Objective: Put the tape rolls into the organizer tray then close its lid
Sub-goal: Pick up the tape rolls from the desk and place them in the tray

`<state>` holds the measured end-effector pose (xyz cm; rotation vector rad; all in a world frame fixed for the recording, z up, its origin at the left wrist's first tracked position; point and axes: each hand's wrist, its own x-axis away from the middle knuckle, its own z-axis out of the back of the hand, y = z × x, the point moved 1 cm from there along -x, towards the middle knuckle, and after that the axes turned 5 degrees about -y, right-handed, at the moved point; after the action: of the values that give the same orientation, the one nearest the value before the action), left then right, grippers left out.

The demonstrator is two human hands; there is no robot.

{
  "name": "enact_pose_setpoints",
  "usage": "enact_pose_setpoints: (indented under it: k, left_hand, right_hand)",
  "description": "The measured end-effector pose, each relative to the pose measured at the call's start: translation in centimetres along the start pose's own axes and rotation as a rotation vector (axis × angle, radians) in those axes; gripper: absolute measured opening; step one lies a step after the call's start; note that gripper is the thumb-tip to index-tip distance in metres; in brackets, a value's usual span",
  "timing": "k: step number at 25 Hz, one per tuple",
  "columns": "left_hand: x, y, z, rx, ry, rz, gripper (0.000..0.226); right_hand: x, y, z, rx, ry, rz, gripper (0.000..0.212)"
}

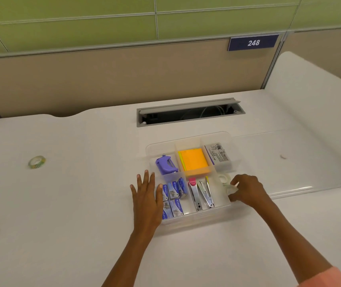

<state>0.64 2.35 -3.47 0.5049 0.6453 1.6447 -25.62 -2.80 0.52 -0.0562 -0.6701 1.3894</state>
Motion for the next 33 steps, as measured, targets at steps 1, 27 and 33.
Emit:
enact_pose_setpoints:
  k: [1,27,33]
  left_hand:
    - [0.0,0.0,0.0,-0.002,0.002,-0.001,0.050]
    - [2.3,-4.6,4.8,0.061,0.117,0.066,0.048]
    - [6.5,-11.7,10.1,0.020,0.266,0.243,0.051]
  right_hand:
    - [-0.1,-0.1,-0.1,0.014,-0.031,-0.012,0.051]
    - [3.0,-7.7,0.6,-0.162,0.269,0.374,0.021]
    - [3.5,-19.4,-6.4,-0.286,0.009,0.620,0.021]
